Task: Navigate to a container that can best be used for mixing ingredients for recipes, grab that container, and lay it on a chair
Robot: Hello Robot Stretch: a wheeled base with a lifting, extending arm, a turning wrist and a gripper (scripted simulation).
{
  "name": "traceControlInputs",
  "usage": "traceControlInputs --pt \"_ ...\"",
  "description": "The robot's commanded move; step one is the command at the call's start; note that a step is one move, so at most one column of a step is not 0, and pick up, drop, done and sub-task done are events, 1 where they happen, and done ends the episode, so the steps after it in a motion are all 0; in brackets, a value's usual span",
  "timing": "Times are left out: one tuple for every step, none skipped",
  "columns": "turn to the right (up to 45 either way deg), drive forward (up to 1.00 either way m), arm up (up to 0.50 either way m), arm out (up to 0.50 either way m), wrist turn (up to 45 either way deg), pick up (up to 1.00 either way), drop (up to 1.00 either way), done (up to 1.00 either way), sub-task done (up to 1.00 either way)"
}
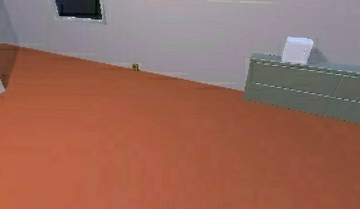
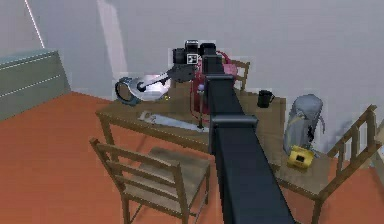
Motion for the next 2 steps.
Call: traceControlInputs --pt "0.0 0.00 0.00 0.00 18.0 0.00 0.00 0.00 0.00" --pt "0.0 0.00 -0.32 0.00 0.0 0.00 0.00 0.00 0.00"
